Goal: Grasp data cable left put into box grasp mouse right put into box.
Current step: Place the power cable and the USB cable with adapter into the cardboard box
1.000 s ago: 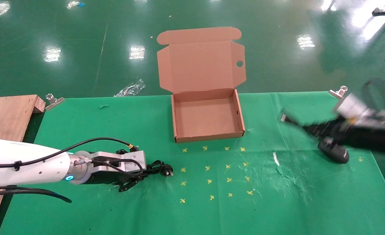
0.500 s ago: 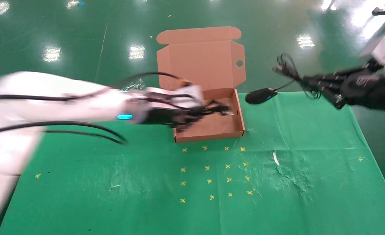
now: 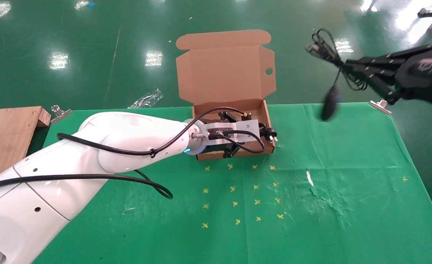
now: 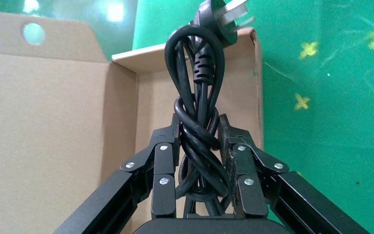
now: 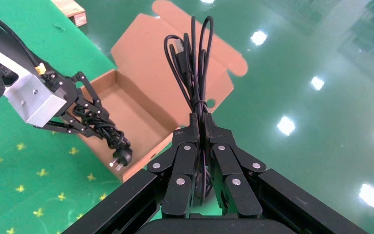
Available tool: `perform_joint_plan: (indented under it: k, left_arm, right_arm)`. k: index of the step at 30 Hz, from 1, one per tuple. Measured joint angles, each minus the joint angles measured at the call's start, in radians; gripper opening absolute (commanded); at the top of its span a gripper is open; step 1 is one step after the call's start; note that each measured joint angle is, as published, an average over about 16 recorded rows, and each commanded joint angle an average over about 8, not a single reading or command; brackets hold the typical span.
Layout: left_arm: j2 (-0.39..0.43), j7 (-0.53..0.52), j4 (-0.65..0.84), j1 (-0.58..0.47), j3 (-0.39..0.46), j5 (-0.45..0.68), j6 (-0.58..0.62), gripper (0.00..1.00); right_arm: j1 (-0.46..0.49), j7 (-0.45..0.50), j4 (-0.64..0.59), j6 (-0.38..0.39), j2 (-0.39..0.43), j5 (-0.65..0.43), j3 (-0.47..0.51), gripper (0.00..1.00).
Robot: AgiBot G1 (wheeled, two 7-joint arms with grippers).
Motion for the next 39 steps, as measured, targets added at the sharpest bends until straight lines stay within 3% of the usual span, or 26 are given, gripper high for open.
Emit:
perform_joint_plan:
  k: [7,18,32,34,39]
  left_arm:
    - [-0.027,-0.074,0.081,-0.058,0.048,-0.024,-0.038,1.0]
    - [-0.108,-0.128,0.231,-0.142,0.024,-0.048,-0.058,1.0]
    - [-0.122,-0.103,0.26,-0.153,0.015,-0.068,-0.061,1.0]
    - [-0.122,-0.101,0.262,-0.153,0.014,-0.069,-0.061,1.0]
    - [-0.122,-0.096,0.267,-0.154,0.014,-0.072,-0.062,1.0]
  right_arm:
    - [-0.011,-0.01,-0.004,0.031,-0.064,0.0,-0.014,0.0]
    - [0.023,-0.09,-0.096,-0.003,-0.213,-0.002,-0.072,0.0]
    - [0.039,-0.194,-0.372,-0.009,-0.427,-0.073,-0.179,0.0]
    - [0.048,-0.216,-0.427,0.001,-0.454,-0.087,-0.189,0.1]
    - [0.074,-0.266,-0.539,0.023,-0.499,-0.11,-0.2,0.73]
